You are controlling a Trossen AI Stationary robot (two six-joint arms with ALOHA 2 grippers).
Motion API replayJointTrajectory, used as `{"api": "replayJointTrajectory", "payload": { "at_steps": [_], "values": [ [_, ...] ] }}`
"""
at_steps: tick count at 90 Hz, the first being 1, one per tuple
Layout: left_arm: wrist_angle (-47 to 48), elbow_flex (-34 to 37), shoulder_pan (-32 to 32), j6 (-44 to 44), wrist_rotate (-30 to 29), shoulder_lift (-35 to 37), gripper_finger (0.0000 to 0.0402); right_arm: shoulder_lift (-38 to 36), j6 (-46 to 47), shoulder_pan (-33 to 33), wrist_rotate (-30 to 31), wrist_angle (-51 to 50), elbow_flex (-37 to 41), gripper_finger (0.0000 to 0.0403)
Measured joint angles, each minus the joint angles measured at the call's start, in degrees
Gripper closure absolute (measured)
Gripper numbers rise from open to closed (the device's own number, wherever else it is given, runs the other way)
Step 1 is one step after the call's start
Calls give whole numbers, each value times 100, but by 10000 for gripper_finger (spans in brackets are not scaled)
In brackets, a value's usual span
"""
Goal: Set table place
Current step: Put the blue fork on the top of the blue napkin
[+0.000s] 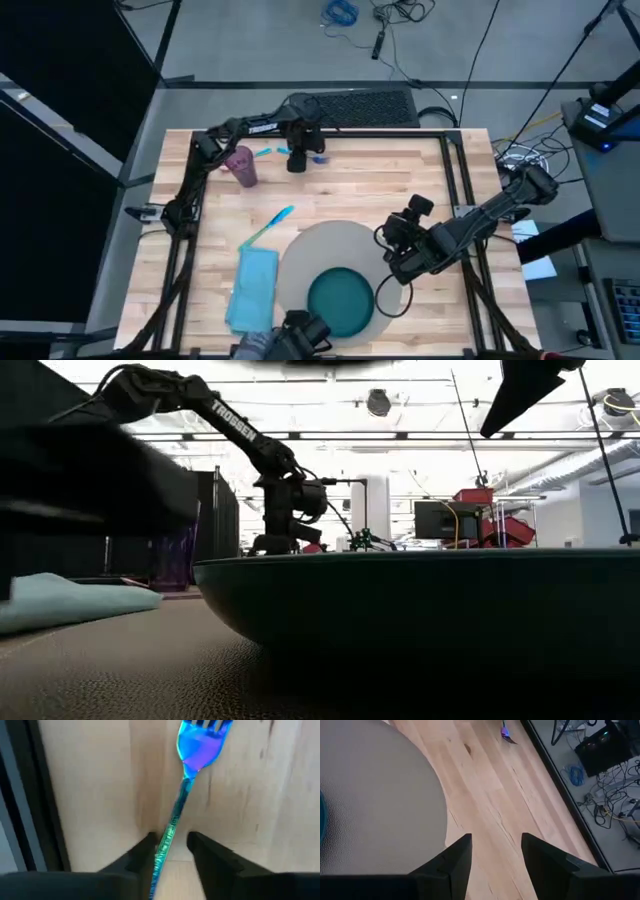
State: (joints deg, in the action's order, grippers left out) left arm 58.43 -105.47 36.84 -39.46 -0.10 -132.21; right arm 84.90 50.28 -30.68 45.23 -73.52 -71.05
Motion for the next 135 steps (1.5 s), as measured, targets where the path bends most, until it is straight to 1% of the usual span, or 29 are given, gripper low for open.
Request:
{"api": "replayJointTrajectory", "payload": {
  "at_steps": [4,9,20,36,43,62,69,74,93,111,121,130,135],
  "values": [
    [70,-77,-19,2,2,-13,375,0,-7,0,2,0,0,245],
    [114,-141,-35,30,0,-23,390,0,-19,0,0,0,0,245],
    [89,-300,-79,193,52,-38,397,0,-11,0,0,2,0,245],
    [604,-769,-142,456,186,-36,400,0,-15,0,0,-2,0,245],
    [885,-1117,-181,595,250,-35,401,0,-11,0,-2,0,0,245],
    [2046,-2306,-405,1147,1005,-20,401,0,-1,0,-2,-142,0,245],
    [2495,-2744,-574,1354,1179,-12,401,0,67,0,-10,-236,0,245],
    [2687,-2949,-734,1495,1329,36,401,0,172,0,-11,-352,0,245],
    [2691,-2953,-1465,2121,2021,708,401,0,496,-78,-54,-636,2,245],
    [2853,-2944,-2480,2949,2086,1351,401,-2,501,-207,-65,-624,2,245],
    [2956,-2938,-3115,3650,1758,1763,401,-2,497,-245,-165,-615,2,245],
    [3201,-2927,-3737,4412,1211,2074,401,0,500,-277,-205,-605,2,245],
    [3170,-2927,-4054,4957,979,2220,401,-2,474,-283,-204,-601,2,245]
  ]
}}
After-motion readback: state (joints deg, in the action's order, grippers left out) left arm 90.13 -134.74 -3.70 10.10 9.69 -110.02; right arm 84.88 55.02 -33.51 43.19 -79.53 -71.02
